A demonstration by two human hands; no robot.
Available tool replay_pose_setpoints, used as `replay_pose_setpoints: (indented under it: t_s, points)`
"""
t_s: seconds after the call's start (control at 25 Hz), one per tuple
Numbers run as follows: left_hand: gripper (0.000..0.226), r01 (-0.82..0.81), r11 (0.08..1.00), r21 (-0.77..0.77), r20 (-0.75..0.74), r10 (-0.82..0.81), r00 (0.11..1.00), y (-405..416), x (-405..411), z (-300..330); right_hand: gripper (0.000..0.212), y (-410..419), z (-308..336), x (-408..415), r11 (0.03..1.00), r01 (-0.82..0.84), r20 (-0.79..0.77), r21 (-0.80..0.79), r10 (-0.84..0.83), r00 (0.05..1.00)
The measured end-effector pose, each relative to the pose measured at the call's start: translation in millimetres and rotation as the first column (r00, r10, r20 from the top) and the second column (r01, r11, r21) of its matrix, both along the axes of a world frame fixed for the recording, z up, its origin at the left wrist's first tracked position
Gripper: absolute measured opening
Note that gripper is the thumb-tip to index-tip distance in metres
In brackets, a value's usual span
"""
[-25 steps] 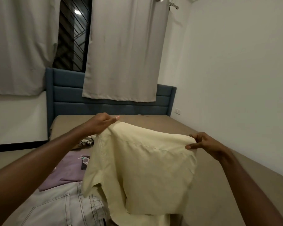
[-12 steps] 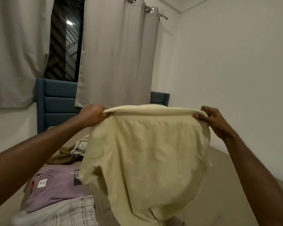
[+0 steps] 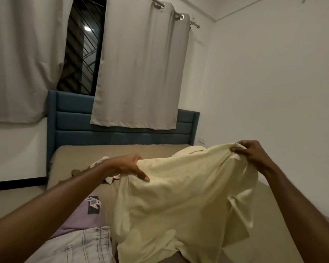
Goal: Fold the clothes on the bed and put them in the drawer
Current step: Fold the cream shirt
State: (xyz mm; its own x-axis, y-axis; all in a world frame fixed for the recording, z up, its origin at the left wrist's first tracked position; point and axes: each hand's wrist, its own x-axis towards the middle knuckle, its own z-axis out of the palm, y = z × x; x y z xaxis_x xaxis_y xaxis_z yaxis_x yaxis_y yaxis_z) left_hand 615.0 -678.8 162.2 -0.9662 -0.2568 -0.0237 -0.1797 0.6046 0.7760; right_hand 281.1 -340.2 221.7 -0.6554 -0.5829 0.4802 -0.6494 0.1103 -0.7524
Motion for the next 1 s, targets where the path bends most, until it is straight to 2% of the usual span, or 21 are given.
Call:
replay_pose_setpoints:
  t_s: [0.04,0.12,0.24,0.32,0.4,0.52,0.64,0.72,0.84,1.0]
  points:
    - [0.043,0.002,0.999,-0.044,-0.001,-0.002,1.0,0.4,-0.5,-5.9,0.014,4.7,-0.5,0.2,0.999,-0.01,0.011,0.041,0.01,1.0]
    - [0.04,-0.094,0.991,-0.093,-0.097,0.084,0.992,-5.8,1.5,-0.8,0.018,14.4,6.6,-0.9,0.999,-0.035,0.068,0.033,0.032,0.997]
    - [0.043,-0.218,0.975,-0.045,-0.229,0.203,0.952,-23.4,0.9,33.2,0.039,32.5,24.6,-9.8,0.989,-0.06,0.15,-0.133,0.08,0.985]
    - [0.053,-0.307,0.952,-0.004,-0.3,0.292,0.908,-23.0,0.8,60.5,0.021,37.7,33.3,-9.1,0.98,-0.063,0.099,-0.189,0.083,0.992]
    - [0.058,-0.352,0.935,0.053,-0.417,0.341,0.843,-13.0,-4.4,82.4,0.012,40.0,41.5,-2.3,0.964,0.005,0.043,-0.266,0.007,0.999]
    - [0.039,-0.227,0.946,0.23,-0.553,0.319,0.769,12.2,-2.2,112.8,0.017,57.1,64.4,13.8,0.892,0.121,0.031,-0.435,-0.12,0.992]
    - [0.028,-0.128,0.951,0.281,-0.657,0.288,0.696,32.0,11.9,143.6,0.015,84.1,105.8,35.2,0.814,0.117,0.002,-0.569,-0.141,0.99]
    - [0.027,-0.072,0.938,0.34,-0.678,0.297,0.673,41.2,26.3,166.8,0.015,98.6,128.9,50.9,0.794,0.096,-0.062,-0.6,-0.166,0.984]
    - [0.026,0.01,0.945,0.326,-0.689,0.23,0.687,60.9,45.3,195.1,0.028,125.1,152.9,69.6,0.771,0.061,-0.116,-0.634,-0.173,0.978]
    - [0.025,0.044,0.941,0.336,-0.701,0.218,0.679,67.5,57.8,207.1,0.03,143.0,167.0,87.2,0.812,0.041,-0.126,-0.582,-0.139,0.982]
